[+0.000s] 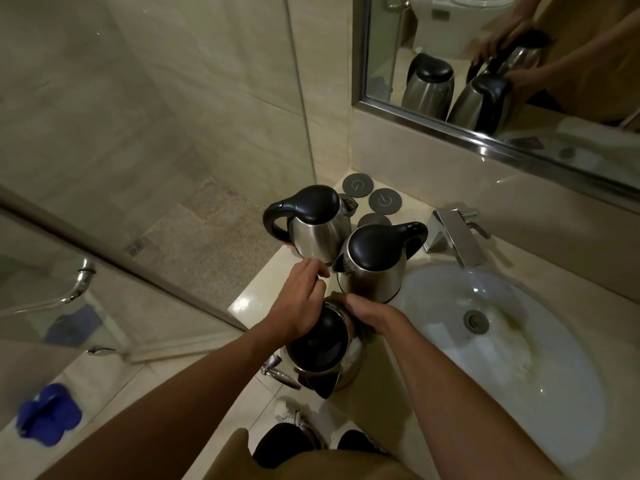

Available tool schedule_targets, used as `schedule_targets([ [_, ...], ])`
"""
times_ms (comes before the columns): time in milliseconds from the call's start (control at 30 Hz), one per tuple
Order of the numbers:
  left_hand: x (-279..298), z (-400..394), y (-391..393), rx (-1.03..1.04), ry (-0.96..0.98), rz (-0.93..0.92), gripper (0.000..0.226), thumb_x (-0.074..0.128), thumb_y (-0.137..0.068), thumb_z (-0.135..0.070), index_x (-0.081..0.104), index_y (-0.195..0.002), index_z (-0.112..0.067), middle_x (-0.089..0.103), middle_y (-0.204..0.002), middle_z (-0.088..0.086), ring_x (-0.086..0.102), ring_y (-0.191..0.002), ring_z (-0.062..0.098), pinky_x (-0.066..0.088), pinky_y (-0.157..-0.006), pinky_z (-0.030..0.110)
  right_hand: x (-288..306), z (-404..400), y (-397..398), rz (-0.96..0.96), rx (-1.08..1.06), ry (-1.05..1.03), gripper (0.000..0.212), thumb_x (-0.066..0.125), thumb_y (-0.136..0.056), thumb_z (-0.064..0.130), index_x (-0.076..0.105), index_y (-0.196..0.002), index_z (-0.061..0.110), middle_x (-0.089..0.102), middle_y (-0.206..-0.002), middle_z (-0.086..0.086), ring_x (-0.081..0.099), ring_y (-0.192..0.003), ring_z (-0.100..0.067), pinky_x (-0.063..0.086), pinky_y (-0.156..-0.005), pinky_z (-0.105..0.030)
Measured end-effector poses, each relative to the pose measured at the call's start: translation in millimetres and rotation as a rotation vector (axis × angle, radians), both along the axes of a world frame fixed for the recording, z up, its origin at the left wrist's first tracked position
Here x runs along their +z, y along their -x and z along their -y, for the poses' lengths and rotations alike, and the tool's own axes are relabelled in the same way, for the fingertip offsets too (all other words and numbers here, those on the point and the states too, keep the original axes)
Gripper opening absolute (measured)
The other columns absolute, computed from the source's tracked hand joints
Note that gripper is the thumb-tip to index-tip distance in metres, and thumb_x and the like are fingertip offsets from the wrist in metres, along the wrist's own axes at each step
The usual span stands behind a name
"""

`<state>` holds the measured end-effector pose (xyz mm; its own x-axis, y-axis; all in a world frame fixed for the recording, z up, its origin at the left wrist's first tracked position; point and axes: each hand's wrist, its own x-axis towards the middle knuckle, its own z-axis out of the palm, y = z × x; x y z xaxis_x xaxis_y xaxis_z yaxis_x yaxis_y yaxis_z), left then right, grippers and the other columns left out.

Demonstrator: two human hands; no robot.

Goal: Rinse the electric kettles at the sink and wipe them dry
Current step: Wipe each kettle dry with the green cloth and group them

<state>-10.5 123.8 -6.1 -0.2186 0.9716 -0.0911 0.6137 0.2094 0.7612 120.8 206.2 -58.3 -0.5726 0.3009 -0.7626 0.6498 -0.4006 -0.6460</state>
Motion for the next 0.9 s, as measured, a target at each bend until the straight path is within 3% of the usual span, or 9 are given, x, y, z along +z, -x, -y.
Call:
schedule_targets([
  [100,2,0,-1,0.004,-0.004,0.006,0.020,0.035,-0.088,-0.028,0.050,-0.100,-0.024,0.050,-0.103,-0.005,0.042,-0.098,0.007,0.035,-0.084,0.018,10,6,-5,-0.002,0.004,-0.014,0.045,0.029,-0.105,0.042,0.058,-0.129,0.018,0.064,-0.128,-0.009,0.059,-0.116,-0.024,0.048,-0.105,-0.042],
  [200,0,0,1,0.013,-0.001,0.001,0.020,0.034,-0.088,-0.030,0.050,-0.099,-0.025,0.050,-0.103,-0.004,0.044,-0.098,0.009,0.038,-0.086,0.024,32,16,-13,-0.091,-0.047,-0.066,0.038,0.025,-0.108,0.038,0.057,-0.123,0.024,0.065,-0.112,-0.001,0.061,-0.098,-0.017,0.052,-0.082,-0.032],
  [233,-1,0,1,0.013,-0.003,0.003,0.020,0.034,-0.087,-0.030,0.050,-0.099,-0.026,0.050,-0.103,-0.004,0.044,-0.098,0.009,0.039,-0.086,0.026,37,21,-16,-0.132,-0.079,-0.093,0.037,0.025,-0.108,0.038,0.055,-0.124,0.025,0.063,-0.115,0.000,0.059,-0.100,-0.014,0.049,-0.081,-0.029],
  [333,-2,0,0,0.014,-0.018,0.008,0.021,0.035,-0.087,-0.031,0.051,-0.098,-0.024,0.051,-0.101,-0.003,0.045,-0.097,0.010,0.040,-0.086,0.029,41,36,-23,-0.288,-0.152,-0.194,0.037,0.026,-0.109,0.037,0.050,-0.135,0.025,0.055,-0.134,-0.001,0.050,-0.124,-0.012,0.044,-0.100,-0.031],
  [467,-2,-1,-1,0.019,-0.025,0.012,0.022,0.036,-0.086,-0.030,0.052,-0.097,-0.021,0.052,-0.100,-0.001,0.045,-0.096,0.012,0.040,-0.085,0.029,38,61,-25,-0.361,-0.269,-0.289,0.034,0.031,-0.105,0.045,0.055,-0.128,0.037,0.059,-0.131,0.004,0.054,-0.123,-0.009,0.047,-0.105,-0.037],
  [600,0,-1,-1,0.016,-0.016,0.020,0.022,0.036,-0.086,-0.030,0.052,-0.097,-0.020,0.051,-0.100,-0.001,0.045,-0.096,0.013,0.040,-0.084,0.028,29,53,-22,-0.342,-0.372,-0.153,0.040,0.031,-0.107,0.042,0.051,-0.139,0.029,0.058,-0.134,-0.001,0.054,-0.125,-0.015,0.049,-0.099,-0.031],
  [733,0,1,-1,0.018,-0.007,0.028,0.020,0.035,-0.086,-0.029,0.051,-0.096,-0.022,0.050,-0.099,-0.003,0.045,-0.095,0.010,0.036,-0.080,0.022,24,53,-28,-0.201,-0.481,0.043,0.046,0.029,-0.106,0.047,0.047,-0.141,0.024,0.059,-0.119,-0.001,0.057,-0.102,-0.009,0.049,-0.076,-0.022],
  [833,-1,1,1,0.007,-0.018,0.037,0.019,0.035,-0.086,-0.029,0.051,-0.095,-0.023,0.050,-0.097,-0.006,0.045,-0.095,0.007,0.035,-0.078,0.020,9,74,-39,-0.119,-0.575,0.078,0.060,0.024,-0.104,0.055,0.043,-0.148,0.020,0.055,-0.138,-0.009,0.052,-0.126,-0.022,0.046,-0.101,-0.033],
  [900,-1,-1,1,0.005,-0.022,0.043,0.020,0.035,-0.086,-0.029,0.052,-0.095,-0.022,0.050,-0.096,-0.006,0.045,-0.094,0.006,0.036,-0.078,0.019,3,95,-42,-0.155,-0.654,0.049,0.062,0.019,-0.102,0.060,0.039,-0.150,0.026,0.048,-0.149,-0.005,0.047,-0.134,-0.020,0.041,-0.110,-0.037],
])
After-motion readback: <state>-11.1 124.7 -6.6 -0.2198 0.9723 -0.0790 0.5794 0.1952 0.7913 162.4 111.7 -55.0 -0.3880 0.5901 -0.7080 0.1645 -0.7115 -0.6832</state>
